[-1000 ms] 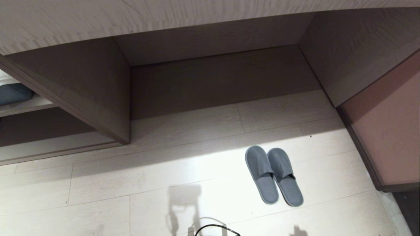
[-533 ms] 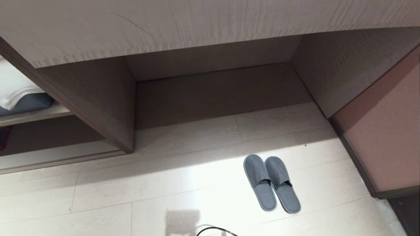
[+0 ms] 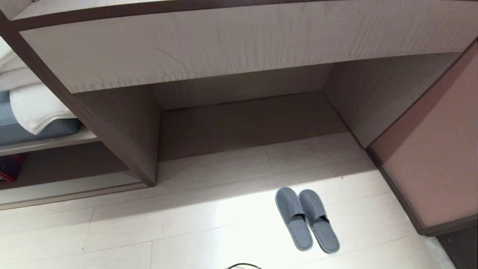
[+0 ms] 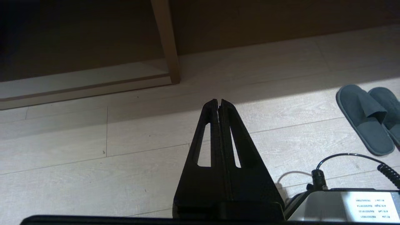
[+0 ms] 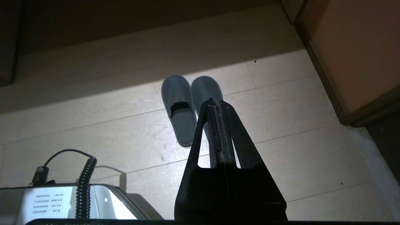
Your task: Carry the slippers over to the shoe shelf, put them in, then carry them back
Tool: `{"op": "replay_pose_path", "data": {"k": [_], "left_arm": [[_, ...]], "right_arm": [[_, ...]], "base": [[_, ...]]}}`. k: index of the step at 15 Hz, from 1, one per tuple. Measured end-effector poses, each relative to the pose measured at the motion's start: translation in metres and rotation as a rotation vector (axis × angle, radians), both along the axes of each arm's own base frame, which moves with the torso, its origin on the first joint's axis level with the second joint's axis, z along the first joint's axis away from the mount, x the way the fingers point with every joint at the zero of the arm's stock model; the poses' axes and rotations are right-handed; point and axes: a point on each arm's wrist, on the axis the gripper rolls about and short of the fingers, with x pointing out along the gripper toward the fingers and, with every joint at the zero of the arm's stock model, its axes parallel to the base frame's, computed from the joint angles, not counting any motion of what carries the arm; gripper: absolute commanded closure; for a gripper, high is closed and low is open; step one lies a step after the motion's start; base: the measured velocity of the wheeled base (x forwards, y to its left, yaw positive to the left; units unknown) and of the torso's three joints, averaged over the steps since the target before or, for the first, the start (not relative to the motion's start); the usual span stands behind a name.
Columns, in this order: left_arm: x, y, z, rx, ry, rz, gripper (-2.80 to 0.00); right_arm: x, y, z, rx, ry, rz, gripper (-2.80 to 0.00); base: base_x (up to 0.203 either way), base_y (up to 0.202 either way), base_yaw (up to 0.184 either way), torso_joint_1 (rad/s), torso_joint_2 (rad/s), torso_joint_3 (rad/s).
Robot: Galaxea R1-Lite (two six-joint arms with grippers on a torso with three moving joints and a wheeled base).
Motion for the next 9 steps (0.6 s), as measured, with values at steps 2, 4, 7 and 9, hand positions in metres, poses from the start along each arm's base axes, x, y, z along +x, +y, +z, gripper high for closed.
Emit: {"op": "replay_pose_path", "data": {"k": [2,4,7,9], "left_arm": [[0.0000,0.0000,0.0000,0.000,0.000,0.000,0.00],[0.0000,0.0000,0.0000,0.000,0.000,0.001,0.00],[0.0000,0.0000,0.0000,0.000,0.000,0.000,0.00],[0.0000,0.0000,0.0000,0.000,0.000,0.000,0.00]], "right_arm": [[0.0000,0.0000,0.0000,0.000,0.000,0.000,0.00],[0.0000,0.0000,0.0000,0.000,0.000,0.000,0.00],[0.0000,0.0000,0.0000,0.000,0.000,0.000,0.00],[0.0000,0.0000,0.0000,0.000,0.000,0.000,0.00]], "base": [[0.000,0.000,0.000,-0.002,0.00,0.201],[0.000,0.000,0.000,-0.002,0.00,0.203],[0.000,0.000,0.000,0.000,0.00,0.212],[0.000,0.000,0.000,0.006,0.00,0.200]]}}
